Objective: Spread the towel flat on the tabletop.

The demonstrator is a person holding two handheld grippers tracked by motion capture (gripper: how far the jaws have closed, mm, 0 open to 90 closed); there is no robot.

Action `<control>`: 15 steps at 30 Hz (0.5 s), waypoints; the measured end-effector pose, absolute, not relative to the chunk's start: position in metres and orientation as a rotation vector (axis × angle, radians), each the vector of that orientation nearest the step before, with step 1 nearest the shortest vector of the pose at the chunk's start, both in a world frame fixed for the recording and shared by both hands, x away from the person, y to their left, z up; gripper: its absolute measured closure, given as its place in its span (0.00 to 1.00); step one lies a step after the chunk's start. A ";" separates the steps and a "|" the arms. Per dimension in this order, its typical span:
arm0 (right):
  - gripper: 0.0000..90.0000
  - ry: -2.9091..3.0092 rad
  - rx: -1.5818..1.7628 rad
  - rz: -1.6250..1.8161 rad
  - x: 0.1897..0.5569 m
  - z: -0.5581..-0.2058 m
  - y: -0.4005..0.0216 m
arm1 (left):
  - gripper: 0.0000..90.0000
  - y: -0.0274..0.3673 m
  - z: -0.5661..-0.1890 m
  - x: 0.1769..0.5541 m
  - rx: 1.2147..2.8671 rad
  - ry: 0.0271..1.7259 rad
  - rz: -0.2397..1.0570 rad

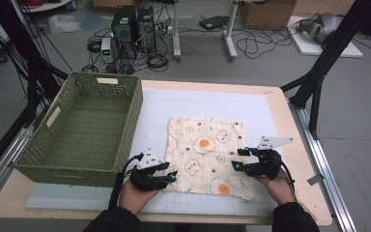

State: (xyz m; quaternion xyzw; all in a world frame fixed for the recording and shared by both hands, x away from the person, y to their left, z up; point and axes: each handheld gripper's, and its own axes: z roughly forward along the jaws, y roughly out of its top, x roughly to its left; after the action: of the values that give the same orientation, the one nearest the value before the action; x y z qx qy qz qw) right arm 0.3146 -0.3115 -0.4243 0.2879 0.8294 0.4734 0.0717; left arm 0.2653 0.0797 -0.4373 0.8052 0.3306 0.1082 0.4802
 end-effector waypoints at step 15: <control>0.43 2.537 0.848 1.382 0.313 -0.426 -0.307 | 0.60 0.079 -0.438 0.265 1.969 0.800 0.262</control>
State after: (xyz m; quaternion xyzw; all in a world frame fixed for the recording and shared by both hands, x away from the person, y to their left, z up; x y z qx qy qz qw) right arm 0.3132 -0.3069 -0.4261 0.2809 0.8409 0.4580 0.0652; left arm 0.2653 0.0789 -0.4382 0.8067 0.3280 0.1074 0.4796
